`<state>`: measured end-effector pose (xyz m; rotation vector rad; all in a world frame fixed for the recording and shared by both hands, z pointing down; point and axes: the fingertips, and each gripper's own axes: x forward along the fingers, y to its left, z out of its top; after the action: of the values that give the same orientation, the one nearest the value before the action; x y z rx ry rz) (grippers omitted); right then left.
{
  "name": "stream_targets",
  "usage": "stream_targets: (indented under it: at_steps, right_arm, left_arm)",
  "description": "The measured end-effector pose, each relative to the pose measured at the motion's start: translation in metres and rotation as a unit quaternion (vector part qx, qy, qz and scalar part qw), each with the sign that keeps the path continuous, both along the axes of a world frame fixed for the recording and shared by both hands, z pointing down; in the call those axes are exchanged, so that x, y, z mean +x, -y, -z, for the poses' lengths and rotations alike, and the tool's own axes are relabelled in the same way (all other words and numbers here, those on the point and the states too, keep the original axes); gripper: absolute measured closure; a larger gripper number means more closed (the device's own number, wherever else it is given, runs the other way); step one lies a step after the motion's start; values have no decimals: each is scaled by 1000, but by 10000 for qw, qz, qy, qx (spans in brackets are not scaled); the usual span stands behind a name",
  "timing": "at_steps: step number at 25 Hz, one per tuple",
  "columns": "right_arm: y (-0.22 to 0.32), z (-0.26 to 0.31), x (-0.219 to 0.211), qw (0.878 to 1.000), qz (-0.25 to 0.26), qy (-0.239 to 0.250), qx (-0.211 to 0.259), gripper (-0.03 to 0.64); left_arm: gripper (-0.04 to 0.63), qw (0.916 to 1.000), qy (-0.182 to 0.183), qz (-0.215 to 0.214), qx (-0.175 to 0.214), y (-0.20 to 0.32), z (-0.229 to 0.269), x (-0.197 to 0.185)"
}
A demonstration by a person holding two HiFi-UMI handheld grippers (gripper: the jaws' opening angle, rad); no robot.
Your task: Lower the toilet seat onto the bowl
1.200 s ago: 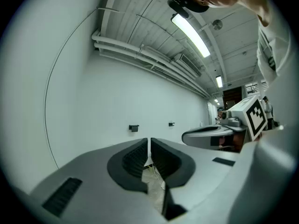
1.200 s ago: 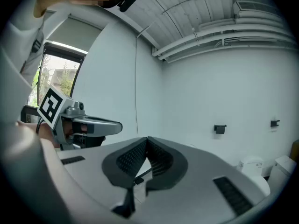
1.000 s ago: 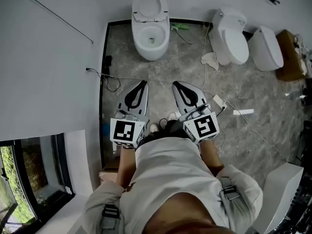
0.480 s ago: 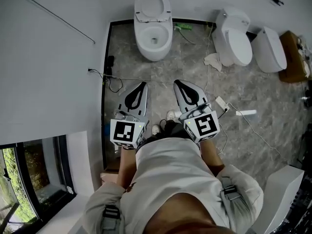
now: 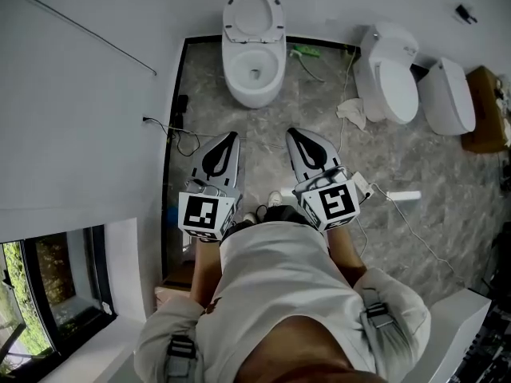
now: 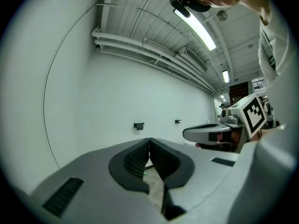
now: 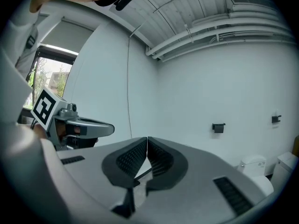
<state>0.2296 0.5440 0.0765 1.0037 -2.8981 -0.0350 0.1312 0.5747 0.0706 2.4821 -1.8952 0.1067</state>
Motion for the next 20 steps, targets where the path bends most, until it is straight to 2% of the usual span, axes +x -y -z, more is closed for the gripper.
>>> stream_targets:
  at_steps: [13, 20]
  right_arm:
    - [56, 3, 18, 9996, 253, 126, -78, 595]
    - [88, -4, 6, 9996, 196, 74, -183, 595]
  left_arm:
    - [572, 9995, 164, 268, -15, 52, 10, 19]
    - [572, 9995, 174, 257, -75, 83, 3, 6]
